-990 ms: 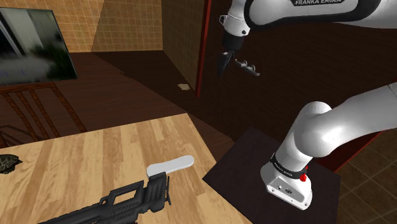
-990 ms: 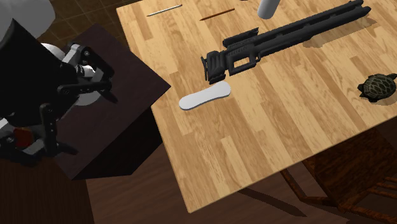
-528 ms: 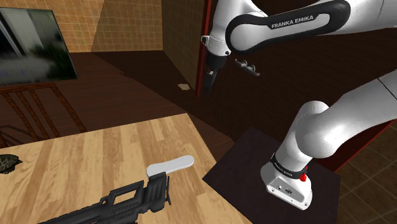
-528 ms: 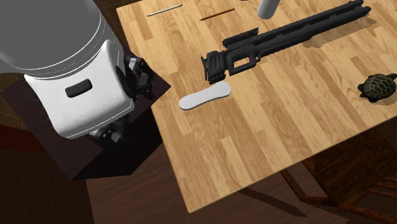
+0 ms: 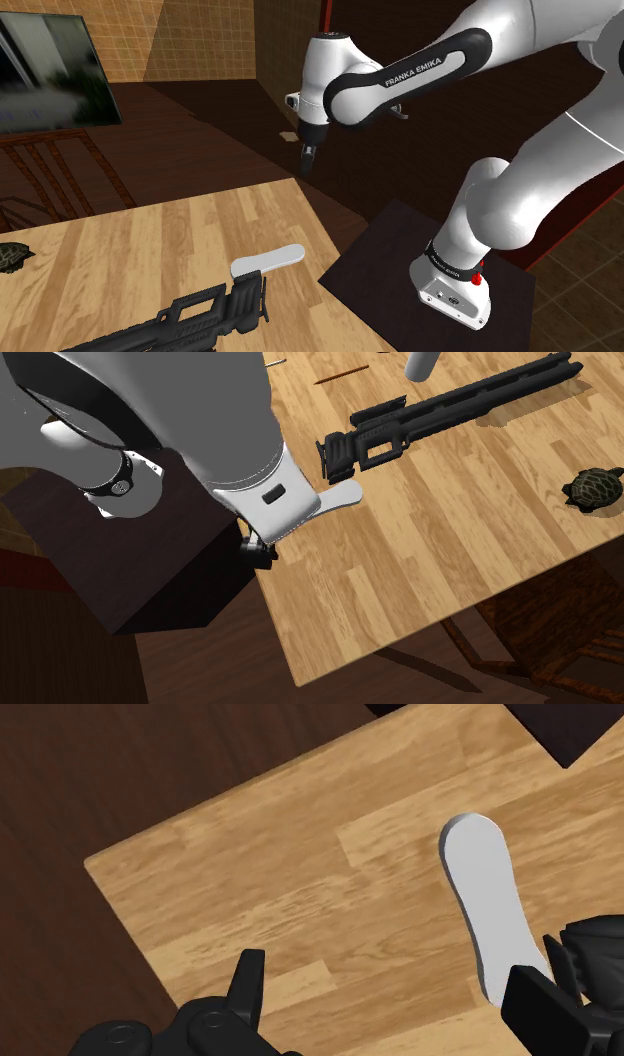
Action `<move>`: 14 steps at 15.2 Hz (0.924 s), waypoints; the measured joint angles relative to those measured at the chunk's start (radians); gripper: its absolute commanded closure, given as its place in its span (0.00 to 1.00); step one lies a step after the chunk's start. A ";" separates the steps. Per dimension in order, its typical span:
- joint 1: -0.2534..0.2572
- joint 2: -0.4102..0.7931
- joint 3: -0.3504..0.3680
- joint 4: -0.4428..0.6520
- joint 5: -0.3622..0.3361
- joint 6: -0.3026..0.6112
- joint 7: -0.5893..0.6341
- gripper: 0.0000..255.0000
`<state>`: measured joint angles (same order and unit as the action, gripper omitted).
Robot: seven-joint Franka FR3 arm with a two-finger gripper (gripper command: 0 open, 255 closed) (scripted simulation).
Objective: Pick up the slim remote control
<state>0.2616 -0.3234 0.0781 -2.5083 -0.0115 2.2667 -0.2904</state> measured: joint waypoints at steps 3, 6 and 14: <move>0.030 0.085 0.023 0.009 0.008 0.063 -0.023 0.00; 0.060 0.163 0.049 0.009 0.013 0.129 -0.040 0.00; 0.125 0.402 0.109 0.045 -0.008 0.296 -0.087 0.00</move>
<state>0.3867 0.0786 0.1874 -2.4633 -0.0197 2.5628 -0.3774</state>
